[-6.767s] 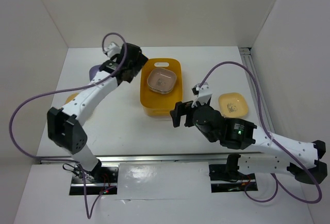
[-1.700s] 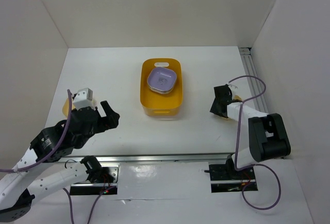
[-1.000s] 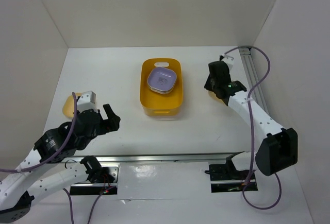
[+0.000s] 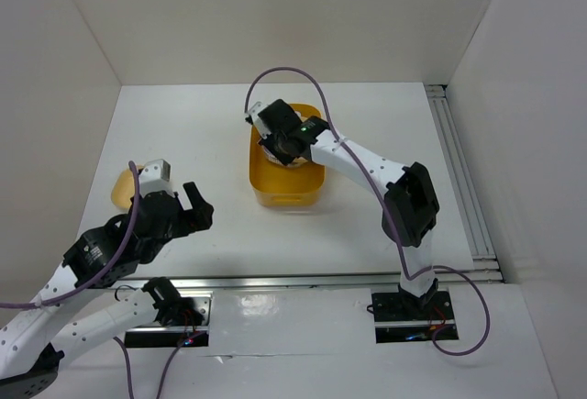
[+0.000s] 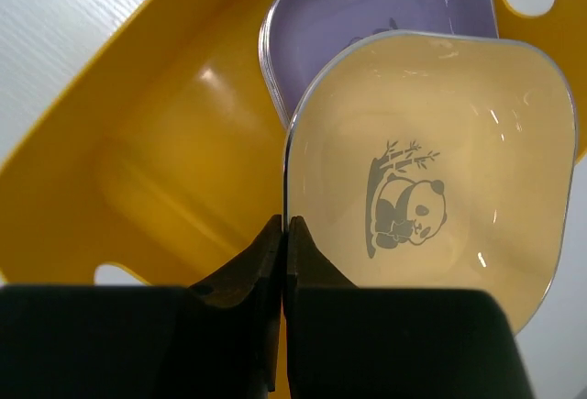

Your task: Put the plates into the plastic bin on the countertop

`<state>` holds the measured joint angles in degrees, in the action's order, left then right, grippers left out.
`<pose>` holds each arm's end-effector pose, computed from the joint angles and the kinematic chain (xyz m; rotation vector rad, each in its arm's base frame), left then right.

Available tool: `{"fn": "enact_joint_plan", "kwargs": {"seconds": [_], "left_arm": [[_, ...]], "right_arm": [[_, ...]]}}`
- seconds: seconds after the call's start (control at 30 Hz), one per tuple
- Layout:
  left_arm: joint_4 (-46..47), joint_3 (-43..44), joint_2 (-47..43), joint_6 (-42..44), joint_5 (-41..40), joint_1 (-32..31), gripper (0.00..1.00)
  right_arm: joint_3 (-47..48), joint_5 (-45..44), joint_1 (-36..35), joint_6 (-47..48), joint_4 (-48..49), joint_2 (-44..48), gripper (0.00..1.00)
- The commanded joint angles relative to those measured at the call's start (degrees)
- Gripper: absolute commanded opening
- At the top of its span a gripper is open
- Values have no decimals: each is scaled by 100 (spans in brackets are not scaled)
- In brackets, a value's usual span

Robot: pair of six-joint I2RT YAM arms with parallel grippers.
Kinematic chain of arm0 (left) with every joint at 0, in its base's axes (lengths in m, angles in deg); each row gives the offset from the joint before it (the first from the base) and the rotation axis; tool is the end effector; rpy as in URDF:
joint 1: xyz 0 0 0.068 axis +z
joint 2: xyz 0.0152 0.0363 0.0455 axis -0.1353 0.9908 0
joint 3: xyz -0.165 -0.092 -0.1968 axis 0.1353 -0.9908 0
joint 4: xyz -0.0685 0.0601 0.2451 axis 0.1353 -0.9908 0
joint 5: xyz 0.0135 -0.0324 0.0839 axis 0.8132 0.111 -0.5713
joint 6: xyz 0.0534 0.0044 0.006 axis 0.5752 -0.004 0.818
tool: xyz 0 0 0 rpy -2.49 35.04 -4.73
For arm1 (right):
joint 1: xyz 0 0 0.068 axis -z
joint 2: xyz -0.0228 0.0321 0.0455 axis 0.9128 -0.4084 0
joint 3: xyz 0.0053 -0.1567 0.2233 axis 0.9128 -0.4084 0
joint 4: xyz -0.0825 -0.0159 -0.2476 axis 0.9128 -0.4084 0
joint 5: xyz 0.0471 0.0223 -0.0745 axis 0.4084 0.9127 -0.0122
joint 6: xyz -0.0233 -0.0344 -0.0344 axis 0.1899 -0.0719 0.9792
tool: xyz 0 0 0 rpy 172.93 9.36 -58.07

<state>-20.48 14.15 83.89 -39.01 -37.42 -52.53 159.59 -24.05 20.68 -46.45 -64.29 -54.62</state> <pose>0.0845 -0.0567 0.3488 -0.3976 2.0587 -0.3731 0.3168 0.3084 0.2917 -1.0393 2.1818 0.0146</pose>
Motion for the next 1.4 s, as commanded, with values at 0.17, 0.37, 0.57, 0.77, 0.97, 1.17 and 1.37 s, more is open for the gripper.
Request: {"fn": "enact_joint_plan", "kwargs": {"seconds": [0.17, 0.37, 0.57, 0.77, 0.97, 1.17, 1.37], "left_arm": [[200, -15, 18, 153, -5, 37, 100], [200, -15, 18, 153, -5, 37, 100], [200, -15, 18, 153, -5, 37, 100], [200, -15, 71, 153, -5, 37, 100], [-764, 195, 623, -1517, -716, 37, 100], [-75, -753, 975, -2739, -778, 124, 100], [2131, -823, 2328, -737, 107, 2327, 100]], "right_arm": [[88, 277, 47, 1269, 557, 23, 0], [351, 559, 232, 1578, 646, -275, 0], [326, 402, 232, 1780, 1039, -478, 32], [396, 270, 40, 1657, 1436, -199, 100], [-7, -599, -890, 1315, 1998, 1047, 100], [-1427, -1339, -1885, 375, 2569, 2411, 100], [-2995, -1866, -2764, -636, 2825, 3573, 100]]}}
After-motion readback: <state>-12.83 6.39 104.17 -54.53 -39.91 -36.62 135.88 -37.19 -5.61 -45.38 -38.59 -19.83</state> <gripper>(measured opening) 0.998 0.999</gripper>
